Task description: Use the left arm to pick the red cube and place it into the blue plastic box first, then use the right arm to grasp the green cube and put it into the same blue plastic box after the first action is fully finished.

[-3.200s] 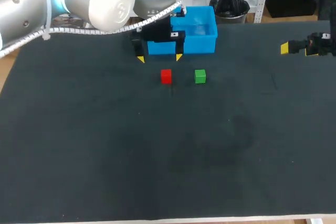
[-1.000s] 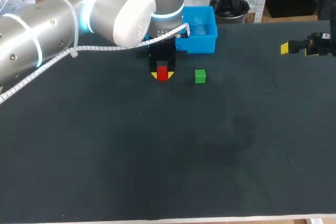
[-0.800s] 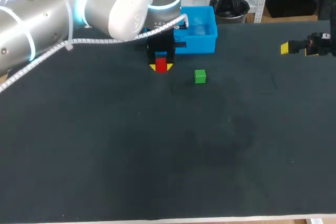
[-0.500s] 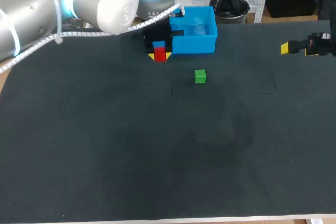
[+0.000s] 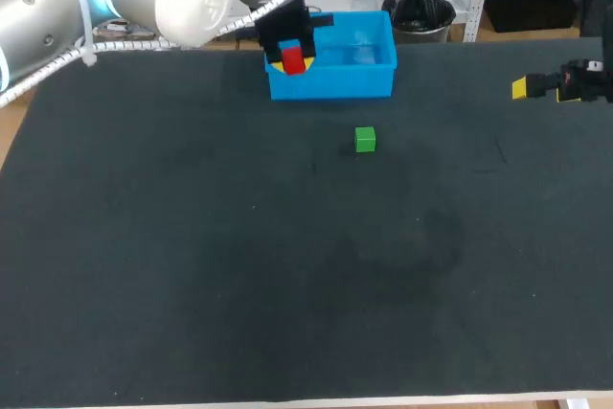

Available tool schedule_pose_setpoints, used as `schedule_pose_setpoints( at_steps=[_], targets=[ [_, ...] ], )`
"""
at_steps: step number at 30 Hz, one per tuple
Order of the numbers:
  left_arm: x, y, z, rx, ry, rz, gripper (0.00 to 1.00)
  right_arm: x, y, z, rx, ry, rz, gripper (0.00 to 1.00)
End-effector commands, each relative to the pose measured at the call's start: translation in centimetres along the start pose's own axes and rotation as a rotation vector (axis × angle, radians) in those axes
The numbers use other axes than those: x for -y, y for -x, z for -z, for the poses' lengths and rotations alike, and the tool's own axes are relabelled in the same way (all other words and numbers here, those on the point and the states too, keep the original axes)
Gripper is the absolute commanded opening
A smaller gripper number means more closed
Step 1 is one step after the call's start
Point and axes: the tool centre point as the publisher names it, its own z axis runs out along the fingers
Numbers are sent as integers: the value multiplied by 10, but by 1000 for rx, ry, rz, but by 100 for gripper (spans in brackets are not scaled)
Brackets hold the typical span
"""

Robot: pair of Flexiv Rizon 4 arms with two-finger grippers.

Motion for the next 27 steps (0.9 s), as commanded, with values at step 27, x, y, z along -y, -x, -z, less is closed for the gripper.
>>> schedule_pose_setpoints(
  at_steps=[27],
  targets=[
    [29,86,-12,27,-253,173,0,-2,0,0,-2,-7,-2,100]
  ],
)
